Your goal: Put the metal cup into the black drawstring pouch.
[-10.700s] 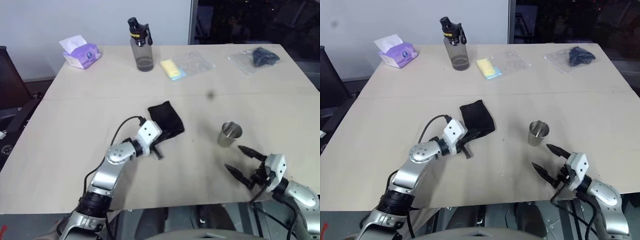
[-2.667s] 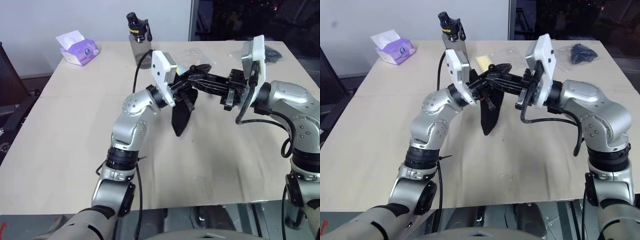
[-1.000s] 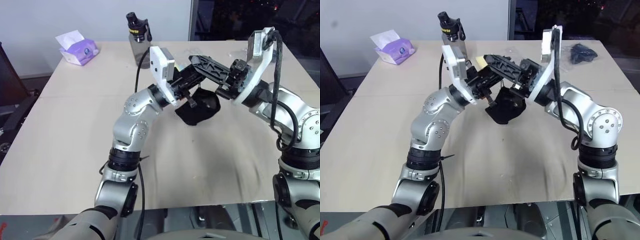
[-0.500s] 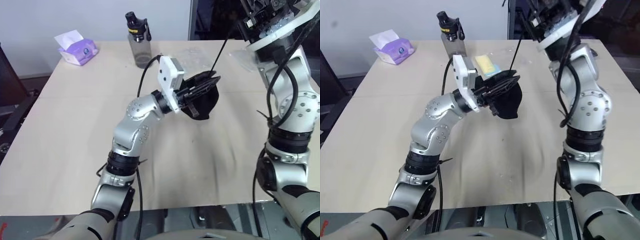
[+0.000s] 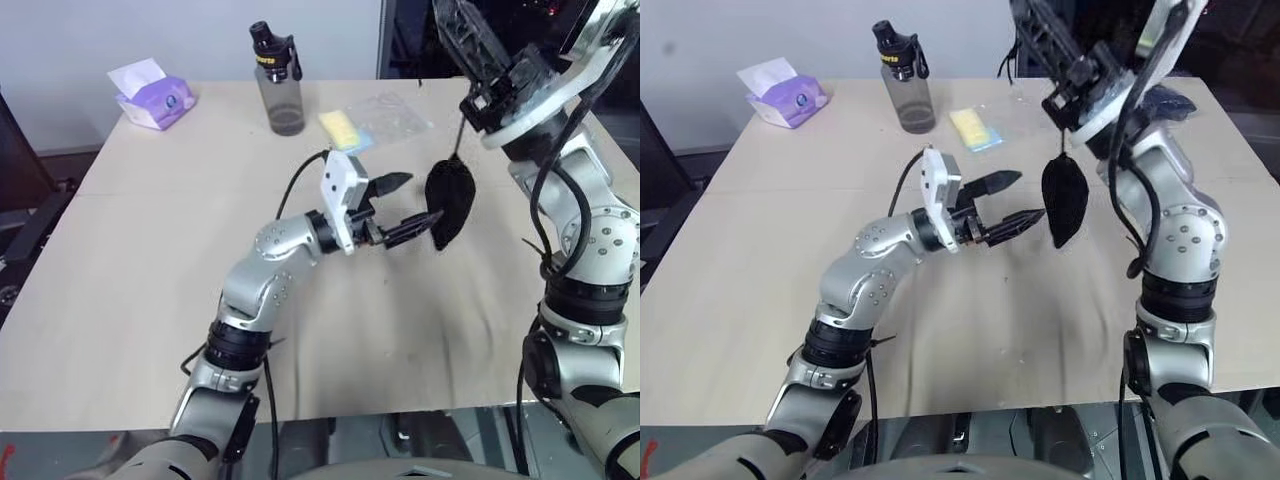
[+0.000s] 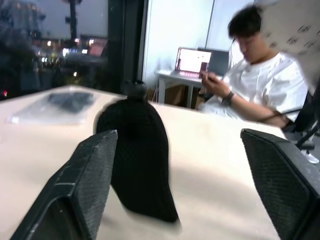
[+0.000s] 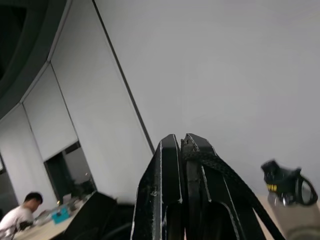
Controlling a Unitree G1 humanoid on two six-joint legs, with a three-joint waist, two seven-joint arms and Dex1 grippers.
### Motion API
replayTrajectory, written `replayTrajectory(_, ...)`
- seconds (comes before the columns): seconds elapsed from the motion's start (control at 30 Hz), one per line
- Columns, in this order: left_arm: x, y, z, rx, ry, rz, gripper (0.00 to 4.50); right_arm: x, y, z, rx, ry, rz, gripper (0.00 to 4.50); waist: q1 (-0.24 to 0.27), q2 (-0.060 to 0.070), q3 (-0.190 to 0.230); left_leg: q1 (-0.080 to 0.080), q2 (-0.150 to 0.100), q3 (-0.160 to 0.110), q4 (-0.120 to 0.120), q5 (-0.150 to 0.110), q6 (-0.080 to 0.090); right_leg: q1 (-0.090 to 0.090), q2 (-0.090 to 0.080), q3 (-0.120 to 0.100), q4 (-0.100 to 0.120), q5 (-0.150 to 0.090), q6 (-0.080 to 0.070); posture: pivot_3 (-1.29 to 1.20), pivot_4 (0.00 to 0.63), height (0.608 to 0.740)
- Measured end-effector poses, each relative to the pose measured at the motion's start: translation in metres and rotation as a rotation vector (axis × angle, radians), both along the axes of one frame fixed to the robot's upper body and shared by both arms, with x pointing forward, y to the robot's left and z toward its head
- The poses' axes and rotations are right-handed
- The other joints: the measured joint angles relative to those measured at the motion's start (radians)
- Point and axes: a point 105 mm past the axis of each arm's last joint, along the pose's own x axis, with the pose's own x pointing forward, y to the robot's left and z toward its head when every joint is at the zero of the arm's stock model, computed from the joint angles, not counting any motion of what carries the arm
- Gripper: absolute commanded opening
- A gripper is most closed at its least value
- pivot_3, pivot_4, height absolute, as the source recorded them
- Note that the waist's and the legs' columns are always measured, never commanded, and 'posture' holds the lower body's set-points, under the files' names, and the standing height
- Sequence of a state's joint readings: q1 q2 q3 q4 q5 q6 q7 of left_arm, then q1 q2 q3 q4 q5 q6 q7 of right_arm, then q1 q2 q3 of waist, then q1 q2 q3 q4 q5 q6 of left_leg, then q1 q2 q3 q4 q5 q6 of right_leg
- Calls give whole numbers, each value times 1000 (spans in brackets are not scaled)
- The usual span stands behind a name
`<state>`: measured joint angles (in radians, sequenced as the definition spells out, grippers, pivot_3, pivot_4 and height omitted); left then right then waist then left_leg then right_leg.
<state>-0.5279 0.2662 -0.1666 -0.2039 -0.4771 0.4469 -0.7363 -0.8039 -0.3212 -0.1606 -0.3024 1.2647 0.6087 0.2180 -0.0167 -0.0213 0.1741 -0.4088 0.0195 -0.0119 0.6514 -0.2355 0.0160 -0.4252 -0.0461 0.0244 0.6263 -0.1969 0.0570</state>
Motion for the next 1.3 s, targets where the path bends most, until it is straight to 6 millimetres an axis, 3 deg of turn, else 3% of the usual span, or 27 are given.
replayTrajectory(0.2, -5, 34, -21, 78, 37, 85, 4177, -9, -1, -19, -115, 39, 52, 0, 1, 0, 0, -5, 0, 0, 1, 0, 0, -5, 0, 0, 1, 0, 0, 0, 150, 740)
replayTrajectory(0.23, -8, 43, -28, 93, 57, 105, 4218, -12, -2, -24, -162, 42, 61, 600, 2, 0, 0, -5, 0, 1, 1, 0, 0, -5, 0, 0, 0, 0, 0, 0, 150, 740)
replayTrajectory(0.37, -22, 71, -62, 172, 143, 155, 4218, -19, -4, -40, -220, 63, 96, 2281, 1, 0, 0, -5, 1, 1, 0, 0, 0, -5, 0, 0, 0, 0, 0, 0, 150, 740)
replayTrajectory(0.57, -26, 114, -84, 224, 165, 315, 4218, -29, -27, -93, -406, 152, 116, 2281, 14, 0, 0, -5, 0, 2, 2, 0, 0, -5, -2, 1, -1, -2, -4, 0, 150, 740)
replayTrajectory(0.7, -36, 133, -102, 278, 182, 366, 4218, -40, -57, -133, -496, 221, 123, 2281, 13, -1, -1, -5, -1, 3, 2, 0, 0, -5, -2, 1, -1, -2, -4, 0, 150, 740)
replayTrajectory(0.8, -43, 147, -115, 307, 204, 399, 4218, -36, -89, -169, -540, 273, 41, 2281, 12, -1, -1, -4, 0, 4, 2, 0, 0, -5, -2, 1, 0, -2, -4, 0, 150, 740)
replayTrajectory(1.0, -48, 161, -122, 343, 187, 449, 4218, -36, -136, -228, -750, 228, -87, 2281, 8, -2, -2, -3, 0, 5, 2, 0, 0, -4, -1, 1, 0, -2, -3, 0, 150, 740)
replayTrajectory(1.13, -49, 170, -128, 401, 160, 475, 4218, -36, -150, -255, -780, 160, -147, 2281, 4, -1, -2, -2, 1, 5, 2, 0, 0, -4, -1, 2, 1, -2, -3, 0, 150, 740)
replayTrajectory(1.3, -50, 170, -129, 413, 147, 466, 4218, -34, -160, -266, -830, 128, -166, 2281, 5, -1, -2, 0, 1, 6, 2, 0, 0, -2, -1, 3, 1, -2, -4, 0, 150, 740)
